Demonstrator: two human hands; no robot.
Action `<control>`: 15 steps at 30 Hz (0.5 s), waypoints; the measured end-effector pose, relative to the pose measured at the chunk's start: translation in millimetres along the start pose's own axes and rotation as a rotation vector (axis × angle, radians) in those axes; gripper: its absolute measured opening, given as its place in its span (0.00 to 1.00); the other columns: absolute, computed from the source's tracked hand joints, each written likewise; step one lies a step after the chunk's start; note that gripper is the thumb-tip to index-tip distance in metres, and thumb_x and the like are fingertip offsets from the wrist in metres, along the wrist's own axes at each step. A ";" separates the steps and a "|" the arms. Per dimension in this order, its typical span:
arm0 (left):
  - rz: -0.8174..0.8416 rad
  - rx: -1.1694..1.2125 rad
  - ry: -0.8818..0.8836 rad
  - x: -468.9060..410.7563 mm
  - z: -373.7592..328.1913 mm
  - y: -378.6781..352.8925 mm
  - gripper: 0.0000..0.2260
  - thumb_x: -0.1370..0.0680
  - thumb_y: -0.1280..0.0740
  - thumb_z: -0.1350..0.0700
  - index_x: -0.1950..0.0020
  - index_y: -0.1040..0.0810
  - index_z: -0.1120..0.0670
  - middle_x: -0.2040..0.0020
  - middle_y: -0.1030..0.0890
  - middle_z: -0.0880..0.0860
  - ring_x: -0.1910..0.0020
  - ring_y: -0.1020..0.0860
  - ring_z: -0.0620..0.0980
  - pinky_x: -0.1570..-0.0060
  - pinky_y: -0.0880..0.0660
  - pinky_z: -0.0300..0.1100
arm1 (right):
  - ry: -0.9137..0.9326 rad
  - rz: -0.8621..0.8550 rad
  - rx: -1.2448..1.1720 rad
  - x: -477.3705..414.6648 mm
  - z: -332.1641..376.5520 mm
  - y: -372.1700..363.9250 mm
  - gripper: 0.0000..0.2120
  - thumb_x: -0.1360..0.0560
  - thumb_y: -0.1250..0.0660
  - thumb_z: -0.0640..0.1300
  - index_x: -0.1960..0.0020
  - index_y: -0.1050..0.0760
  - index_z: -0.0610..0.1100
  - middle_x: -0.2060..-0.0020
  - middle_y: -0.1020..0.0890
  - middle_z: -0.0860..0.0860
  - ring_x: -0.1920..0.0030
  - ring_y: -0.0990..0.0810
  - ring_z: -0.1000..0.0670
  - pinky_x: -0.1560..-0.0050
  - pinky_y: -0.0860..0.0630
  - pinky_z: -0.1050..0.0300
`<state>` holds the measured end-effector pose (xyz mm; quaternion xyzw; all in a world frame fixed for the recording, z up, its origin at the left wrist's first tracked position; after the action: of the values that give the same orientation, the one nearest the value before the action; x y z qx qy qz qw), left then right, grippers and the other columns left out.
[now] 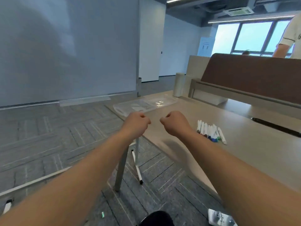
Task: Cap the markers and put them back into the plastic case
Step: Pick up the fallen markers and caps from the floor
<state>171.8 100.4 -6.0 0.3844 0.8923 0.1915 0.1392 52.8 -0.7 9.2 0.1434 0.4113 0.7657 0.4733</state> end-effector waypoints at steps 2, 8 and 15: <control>-0.037 -0.036 0.033 10.6 34.7 34.0 0.09 0.25 0.33 0.60 0.66 0.20 0.57 0.73 0.24 0.52 0.71 0.28 0.51 0.63 0.31 0.43 | 0.062 0.057 -0.033 13.4 26.5 -38.7 0.13 0.26 0.34 0.46 0.67 0.25 0.41 0.71 0.25 0.46 0.65 0.25 0.44 0.66 0.34 0.57; -0.129 -0.058 0.253 34.7 167.1 117.1 0.08 0.23 0.34 0.60 0.61 0.19 0.58 0.70 0.23 0.54 0.72 0.27 0.52 0.68 0.31 0.41 | 0.174 0.252 -0.037 53.9 86.9 -171.6 0.13 0.25 0.36 0.45 0.61 0.21 0.37 0.69 0.20 0.44 0.65 0.22 0.43 0.67 0.30 0.55; -0.096 -0.072 0.524 67.4 351.4 141.9 0.08 0.21 0.37 0.62 0.58 0.21 0.61 0.69 0.24 0.55 0.74 0.28 0.51 0.71 0.31 0.39 | 0.141 0.500 0.060 92.2 66.2 -349.3 0.18 0.23 0.38 0.45 0.70 0.33 0.43 0.74 0.28 0.47 0.72 0.30 0.46 0.72 0.38 0.57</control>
<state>355.8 322.2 -261.1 0.2737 0.9077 0.3095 -0.0740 258.0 184.4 -232.8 0.2007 0.4176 0.8544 0.2352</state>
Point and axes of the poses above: each hand's wrist, its own x-axis away from the middle knuckle, its own y-axis out of the back of the hand, z = x × y, the point moved 6 cm from there along -x, towards the middle knuckle
